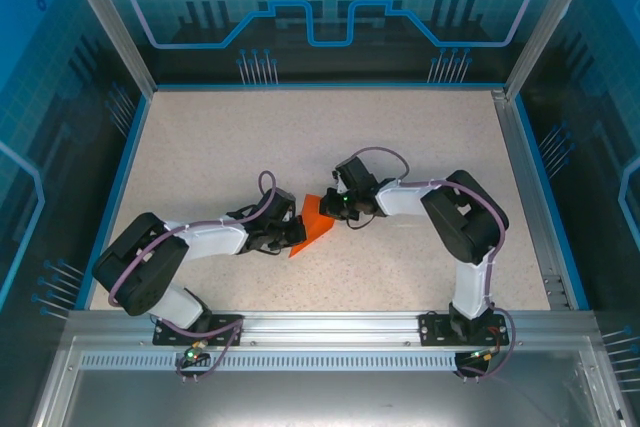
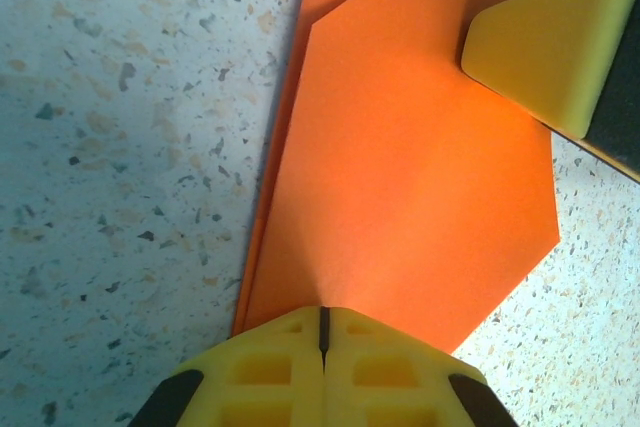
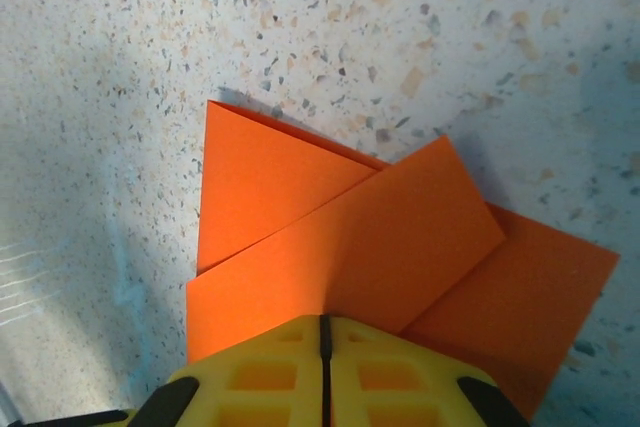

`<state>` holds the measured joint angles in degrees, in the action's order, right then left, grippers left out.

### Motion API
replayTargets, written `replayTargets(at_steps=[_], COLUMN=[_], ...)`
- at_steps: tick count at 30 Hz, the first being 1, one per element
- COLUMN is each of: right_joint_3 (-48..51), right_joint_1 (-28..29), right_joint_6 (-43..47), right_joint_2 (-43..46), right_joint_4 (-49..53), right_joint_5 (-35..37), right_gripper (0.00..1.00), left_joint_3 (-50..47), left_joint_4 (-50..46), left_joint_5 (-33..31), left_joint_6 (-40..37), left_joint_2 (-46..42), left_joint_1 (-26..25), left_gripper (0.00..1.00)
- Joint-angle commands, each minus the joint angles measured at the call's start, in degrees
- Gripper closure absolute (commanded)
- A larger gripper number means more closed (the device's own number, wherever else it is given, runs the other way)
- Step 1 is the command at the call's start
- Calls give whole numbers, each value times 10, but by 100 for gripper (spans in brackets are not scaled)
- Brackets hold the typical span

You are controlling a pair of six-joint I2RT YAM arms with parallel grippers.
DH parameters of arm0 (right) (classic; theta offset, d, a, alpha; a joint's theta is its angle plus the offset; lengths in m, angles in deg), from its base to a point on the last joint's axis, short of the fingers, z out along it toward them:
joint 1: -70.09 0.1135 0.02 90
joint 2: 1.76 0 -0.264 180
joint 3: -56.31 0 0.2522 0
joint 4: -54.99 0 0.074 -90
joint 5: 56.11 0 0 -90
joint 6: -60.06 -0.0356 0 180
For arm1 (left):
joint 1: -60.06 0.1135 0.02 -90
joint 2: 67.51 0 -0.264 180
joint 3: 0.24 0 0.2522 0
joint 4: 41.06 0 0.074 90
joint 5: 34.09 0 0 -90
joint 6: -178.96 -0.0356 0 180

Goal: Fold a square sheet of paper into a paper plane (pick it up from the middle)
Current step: Fourth fold the wing at the center of the table.

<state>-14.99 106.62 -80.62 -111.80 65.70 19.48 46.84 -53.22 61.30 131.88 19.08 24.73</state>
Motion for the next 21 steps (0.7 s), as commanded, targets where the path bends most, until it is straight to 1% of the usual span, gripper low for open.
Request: replayTargets(at_steps=[1,6,10,12,18,21], right_joint_3=[22,-10,-13,-8,2,-12], right_joint_1=[-31,-43,-60,-60,-34,-10], right_joint_6=[0,15,12,13,28,29], right_joint_2=[4,-2,-2,8,47,43], right_joint_4=[17,40,26,21,14,10], right_joint_5=[33,34,14,6,-9,-21], right_gripper=[92,92,92,91,90,89], left_joint_3=[-21,-42,-53,-53,-31,-26], left_joint_4=[-73,-80,-77,-76,-83,-90], left_joint_5=[-4,-5,4,7,13,10], left_joint_6=[-20,-27,-26,-24,-26,-28], left_joint_2=[1,-9,-14,-17,-29,-42], left_joint_1=[-6,-5,-6,-6,-7,-8], left_gripper=[96,96,96,96,95,94])
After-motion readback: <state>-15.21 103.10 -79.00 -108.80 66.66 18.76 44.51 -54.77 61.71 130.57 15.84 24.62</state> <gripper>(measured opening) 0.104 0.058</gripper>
